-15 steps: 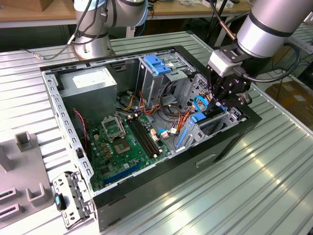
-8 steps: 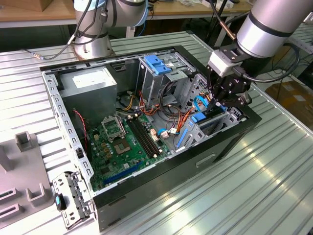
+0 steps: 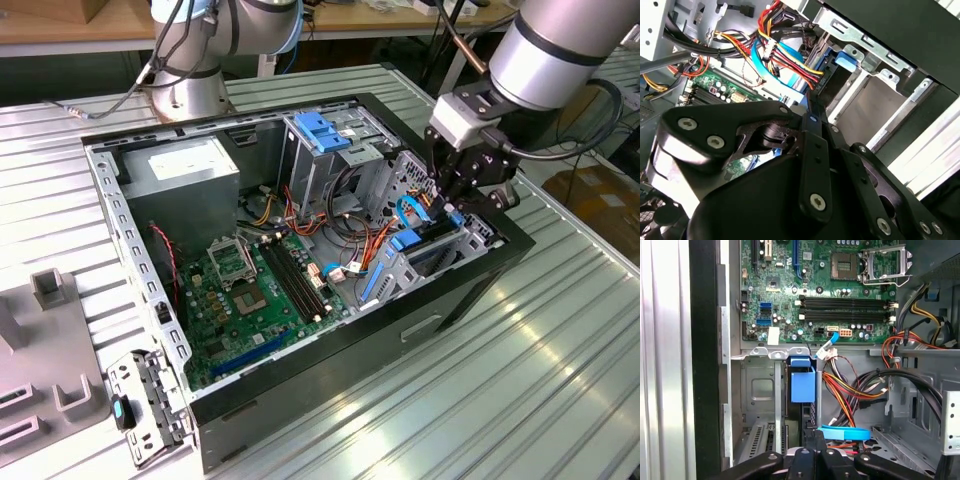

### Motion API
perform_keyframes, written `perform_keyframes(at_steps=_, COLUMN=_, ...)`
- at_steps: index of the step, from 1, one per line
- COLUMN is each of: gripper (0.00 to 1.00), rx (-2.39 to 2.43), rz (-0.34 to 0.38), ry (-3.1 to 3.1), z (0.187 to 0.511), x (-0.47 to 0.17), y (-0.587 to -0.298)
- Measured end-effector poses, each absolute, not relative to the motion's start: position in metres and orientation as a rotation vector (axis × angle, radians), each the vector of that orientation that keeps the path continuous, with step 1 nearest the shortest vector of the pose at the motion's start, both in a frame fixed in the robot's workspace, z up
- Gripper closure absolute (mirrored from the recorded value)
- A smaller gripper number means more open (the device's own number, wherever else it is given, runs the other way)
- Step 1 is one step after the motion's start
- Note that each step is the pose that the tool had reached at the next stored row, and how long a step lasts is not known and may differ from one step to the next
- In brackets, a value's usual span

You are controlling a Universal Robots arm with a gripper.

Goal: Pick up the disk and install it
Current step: 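Insert the second disk wire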

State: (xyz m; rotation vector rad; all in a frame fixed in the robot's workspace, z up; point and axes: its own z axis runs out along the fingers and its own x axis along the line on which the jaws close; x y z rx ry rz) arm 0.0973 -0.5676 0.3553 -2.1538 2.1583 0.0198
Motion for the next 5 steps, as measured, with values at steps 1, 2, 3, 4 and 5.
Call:
perform_keyframes(at_steps=1, gripper=0.89, rx=-2.154, rz=0.02, ry=2.158, z=0.3553, x=0.0973, y=-0.5676)
perform_keyframes(at_steps=2, gripper=0.89, rx=-2.154, rz=0.02, ry=2.158, z=0.3555, x=0.0973, y=-0.5676)
perform_keyframes(at_steps=3, gripper=0.89, rx=-2.154, rz=0.02, ry=2.158, z=0.3555, x=0.0973, y=-0.5676)
perform_keyframes(at_steps=4, gripper=0.89, rx=-2.153, rz=0.021, ry=2.158, z=0.3555, x=0.0973, y=-0.5676)
perform_keyframes(at_steps=5, gripper=0.89, rx=-2.154, rz=0.021, ry=2.158, z=0.3555, x=0.0973, y=-0.5676)
